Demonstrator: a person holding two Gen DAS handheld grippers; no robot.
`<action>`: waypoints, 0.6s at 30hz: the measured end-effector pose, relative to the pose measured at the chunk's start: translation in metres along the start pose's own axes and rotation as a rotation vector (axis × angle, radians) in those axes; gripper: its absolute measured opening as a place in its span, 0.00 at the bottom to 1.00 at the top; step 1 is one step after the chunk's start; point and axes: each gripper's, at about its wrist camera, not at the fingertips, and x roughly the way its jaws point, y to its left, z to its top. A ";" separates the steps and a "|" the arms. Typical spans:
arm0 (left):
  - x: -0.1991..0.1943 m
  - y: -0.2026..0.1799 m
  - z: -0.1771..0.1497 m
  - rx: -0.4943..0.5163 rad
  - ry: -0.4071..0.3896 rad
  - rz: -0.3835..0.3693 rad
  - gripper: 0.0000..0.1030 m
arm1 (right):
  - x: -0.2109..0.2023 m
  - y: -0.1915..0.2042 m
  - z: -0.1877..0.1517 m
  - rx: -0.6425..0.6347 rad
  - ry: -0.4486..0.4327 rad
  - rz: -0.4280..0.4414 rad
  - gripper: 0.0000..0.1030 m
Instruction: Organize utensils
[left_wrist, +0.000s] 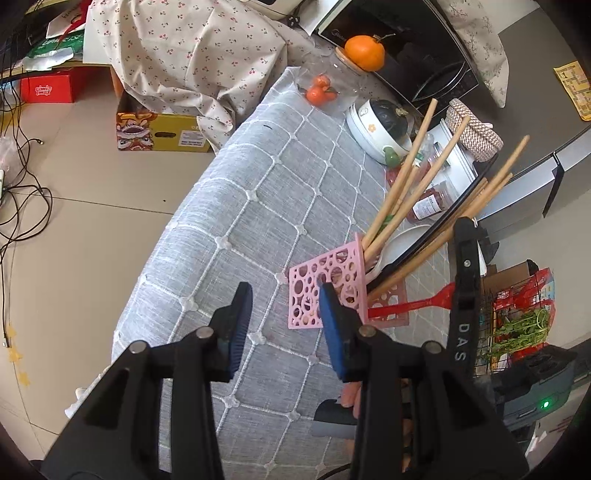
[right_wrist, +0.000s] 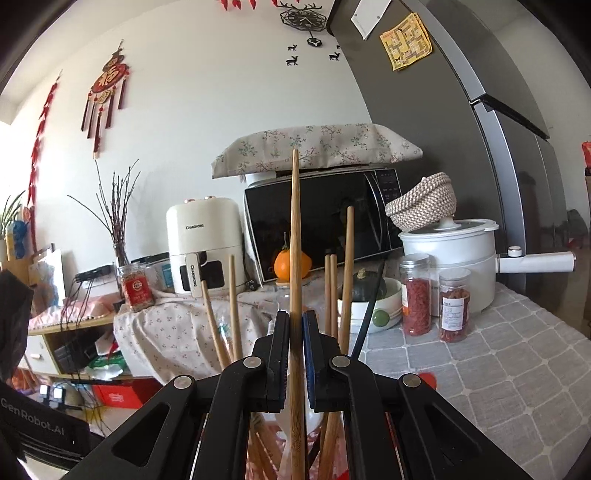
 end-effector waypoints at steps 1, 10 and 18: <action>0.001 0.001 0.001 -0.001 0.002 -0.003 0.38 | -0.001 0.002 -0.003 -0.006 0.006 0.004 0.14; -0.001 0.000 -0.002 0.016 -0.002 0.005 0.40 | -0.033 -0.008 0.005 0.004 0.064 0.050 0.50; -0.029 -0.029 -0.021 0.151 -0.075 0.100 0.75 | -0.037 -0.027 0.051 -0.125 0.391 0.092 0.78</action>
